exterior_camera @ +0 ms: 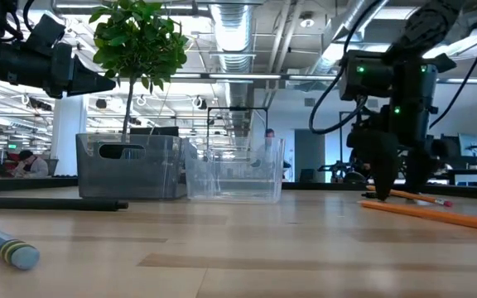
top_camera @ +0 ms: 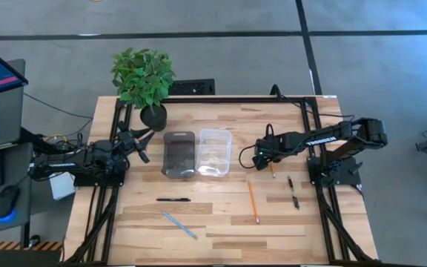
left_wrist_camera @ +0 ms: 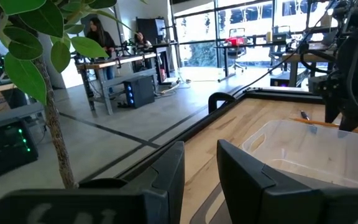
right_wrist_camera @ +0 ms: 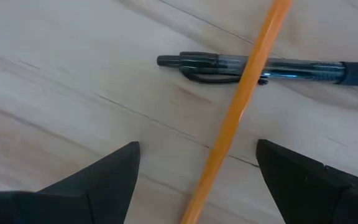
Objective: Sort pens & pencils
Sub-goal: Put the right yellow pencil into the white bin
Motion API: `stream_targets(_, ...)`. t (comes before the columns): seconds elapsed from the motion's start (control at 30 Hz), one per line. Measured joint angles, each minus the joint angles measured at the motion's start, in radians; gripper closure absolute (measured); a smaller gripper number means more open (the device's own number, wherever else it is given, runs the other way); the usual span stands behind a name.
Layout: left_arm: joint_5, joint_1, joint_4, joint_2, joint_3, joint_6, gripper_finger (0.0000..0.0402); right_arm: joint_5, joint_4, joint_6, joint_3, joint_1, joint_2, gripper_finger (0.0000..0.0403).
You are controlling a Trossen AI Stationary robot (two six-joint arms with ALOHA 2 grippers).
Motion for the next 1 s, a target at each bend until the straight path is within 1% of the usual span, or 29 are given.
stream_targets(0.23,0.0,0.0,0.0,0.0,0.0,0.0,0.0316,0.016,0.01,0.012,-0.007,0.001,0.0,0.0057)
stream_targets(0.4,0.0,0.0,0.0,0.0,0.0,0.0,0.0316,0.019,0.014,-0.012,-0.008,0.001,0.001,0.0057)
stream_targets(0.57,0.0,0.0,0.0,0.0,0.0,0.0,0.0316,0.046,0.018,-0.016,-0.009,0.001,0.001,0.0062)
stream_targets(0.7,0.0,0.0,0.0,0.0,0.0,0.0,0.0316,0.046,0.018,0.014,-0.009,0.001,0.002,0.0066)
stream_targets(1.0,0.0,0.0,0.0,0.0,0.0,0.0,0.0316,0.024,0.013,0.031,-0.009,-0.001,0.002,0.0098)
